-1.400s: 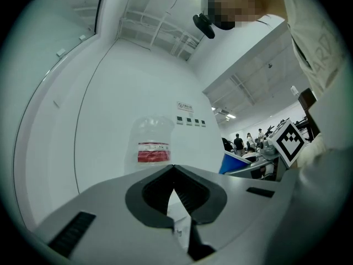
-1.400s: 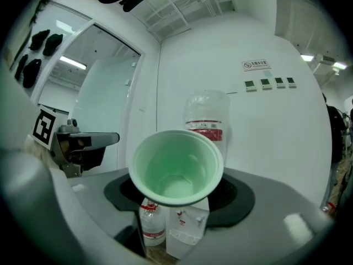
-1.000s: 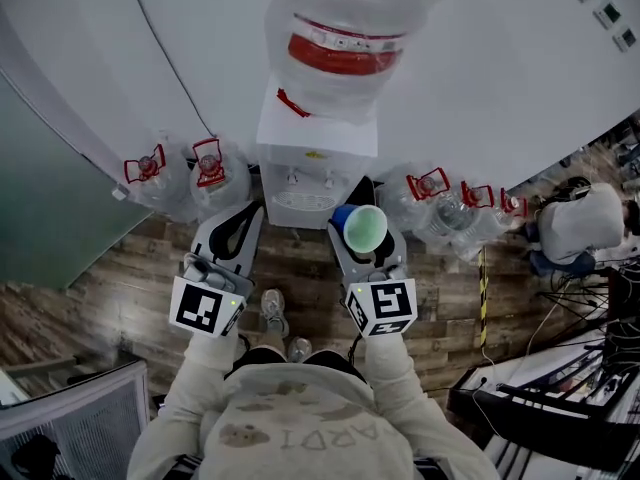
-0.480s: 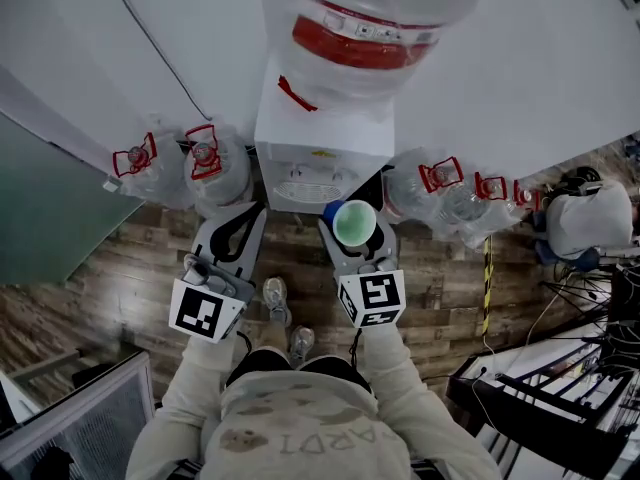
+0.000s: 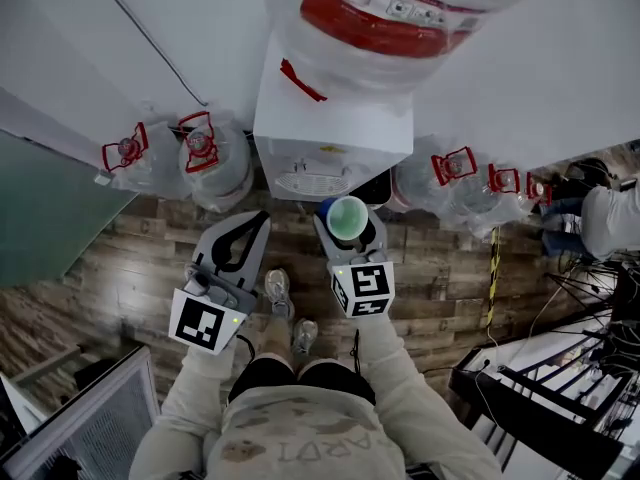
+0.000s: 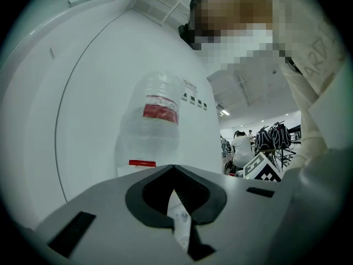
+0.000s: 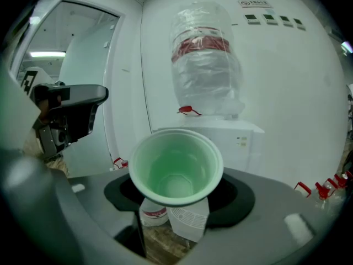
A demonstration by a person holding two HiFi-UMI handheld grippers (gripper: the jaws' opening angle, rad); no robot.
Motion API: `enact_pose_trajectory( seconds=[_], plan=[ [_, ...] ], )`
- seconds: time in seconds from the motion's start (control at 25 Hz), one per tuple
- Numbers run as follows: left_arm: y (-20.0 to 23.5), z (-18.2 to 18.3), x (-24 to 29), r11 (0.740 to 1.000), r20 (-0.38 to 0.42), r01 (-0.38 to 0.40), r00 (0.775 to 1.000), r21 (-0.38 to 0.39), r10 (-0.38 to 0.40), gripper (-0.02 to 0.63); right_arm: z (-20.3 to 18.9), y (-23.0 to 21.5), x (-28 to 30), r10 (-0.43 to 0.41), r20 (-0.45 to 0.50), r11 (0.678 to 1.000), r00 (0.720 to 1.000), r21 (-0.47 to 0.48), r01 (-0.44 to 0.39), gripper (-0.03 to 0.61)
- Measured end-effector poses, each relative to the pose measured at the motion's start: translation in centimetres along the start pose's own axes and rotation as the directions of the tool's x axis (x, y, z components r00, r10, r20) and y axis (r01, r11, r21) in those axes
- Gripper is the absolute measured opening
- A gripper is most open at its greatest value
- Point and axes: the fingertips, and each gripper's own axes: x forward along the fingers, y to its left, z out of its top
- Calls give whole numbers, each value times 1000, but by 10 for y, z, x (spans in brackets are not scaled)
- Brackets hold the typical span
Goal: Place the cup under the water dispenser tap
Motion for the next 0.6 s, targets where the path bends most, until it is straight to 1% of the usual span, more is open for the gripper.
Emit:
enact_pose_trajectory(
  seconds=[0.12, 0.28, 0.6],
  plan=[
    [4, -17, 5, 1000, -18, 12, 1000, -10, -12, 5, -19, -6, 16, -7, -23, 1000, 1000, 20, 7, 308],
    [8, -41, 11, 999, -49, 28, 998, -24, -29, 5, -46, -11, 33, -15, -53, 1000, 998, 20, 16, 308],
    [14, -78, 13, 998, -62, 48, 997, -36, -50, 5, -96, -13, 68, -19, -88, 1000, 996, 16, 20, 308]
  ],
)
